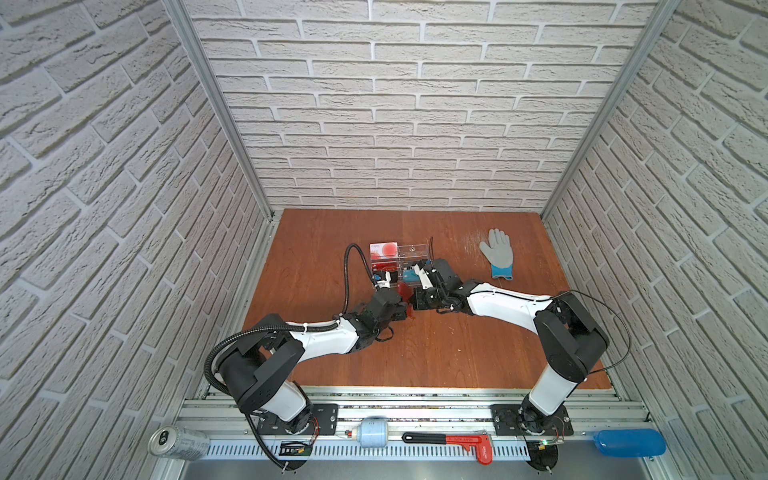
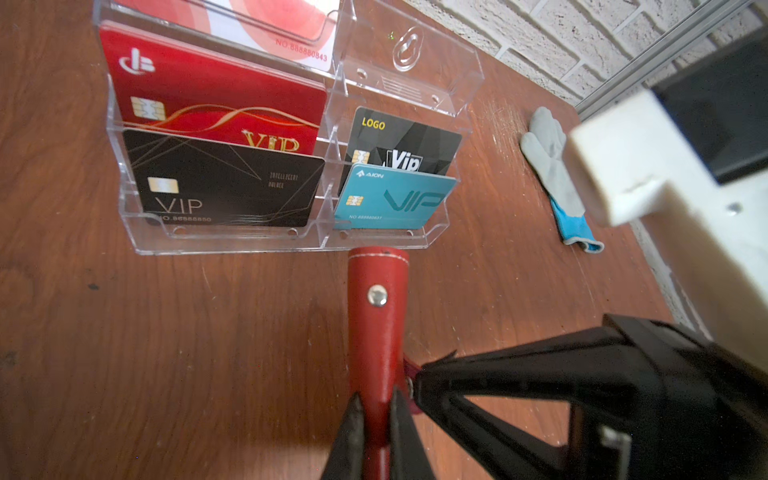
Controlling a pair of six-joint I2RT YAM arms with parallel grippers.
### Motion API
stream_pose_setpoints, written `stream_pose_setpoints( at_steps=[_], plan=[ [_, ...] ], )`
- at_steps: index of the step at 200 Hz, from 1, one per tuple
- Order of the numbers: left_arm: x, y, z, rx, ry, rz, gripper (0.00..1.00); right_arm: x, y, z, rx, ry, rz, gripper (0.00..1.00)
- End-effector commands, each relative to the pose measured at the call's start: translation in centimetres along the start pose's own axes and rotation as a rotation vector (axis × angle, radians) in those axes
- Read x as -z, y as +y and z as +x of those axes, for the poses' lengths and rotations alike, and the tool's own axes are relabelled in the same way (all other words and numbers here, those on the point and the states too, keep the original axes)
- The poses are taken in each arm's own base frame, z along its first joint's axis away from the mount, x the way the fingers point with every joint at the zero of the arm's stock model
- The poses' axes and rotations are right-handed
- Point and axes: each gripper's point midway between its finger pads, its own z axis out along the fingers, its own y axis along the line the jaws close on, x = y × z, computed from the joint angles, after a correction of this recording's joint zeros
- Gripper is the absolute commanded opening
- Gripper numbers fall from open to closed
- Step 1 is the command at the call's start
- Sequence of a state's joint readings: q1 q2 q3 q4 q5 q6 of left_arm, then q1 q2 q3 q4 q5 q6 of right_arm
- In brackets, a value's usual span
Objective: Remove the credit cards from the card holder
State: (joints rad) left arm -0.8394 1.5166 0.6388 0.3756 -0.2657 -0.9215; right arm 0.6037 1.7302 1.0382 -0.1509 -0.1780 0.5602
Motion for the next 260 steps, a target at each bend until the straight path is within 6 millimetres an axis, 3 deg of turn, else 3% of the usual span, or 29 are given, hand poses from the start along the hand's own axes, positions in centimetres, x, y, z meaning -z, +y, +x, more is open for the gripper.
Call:
stream_pose_setpoints(
  at_steps=[1,59,94,188,260],
  plan=[
    [0.8,-0.1,-2.7,0.050,-0.100,0.008,0.00,1.0,-3.4,-0.2,-0.017,0.005,0.127,0.06],
    [0.9,0.3,-2.7,0.062,-0.091,0.006,0.00,1.1,-4.4,-0.3,-0.039,0.015,0.128,0.06],
    [0.2,-0.3,-1.5,0.065,-0.056,0.030,0.00,1.5,-4.1,-0.3,-0.034,0.021,0.119,0.06],
    [-1.3,0.1,0.0,0.088,0.007,-0.020,0.00,4.2,-4.6,0.2,-0.034,0.009,0.133,0.06],
    [-3.0,0.0,2.1,0.083,0.090,-0.017,0.18,4.8,-4.1,0.0,-0.016,-0.005,0.095,0.06]
  ],
)
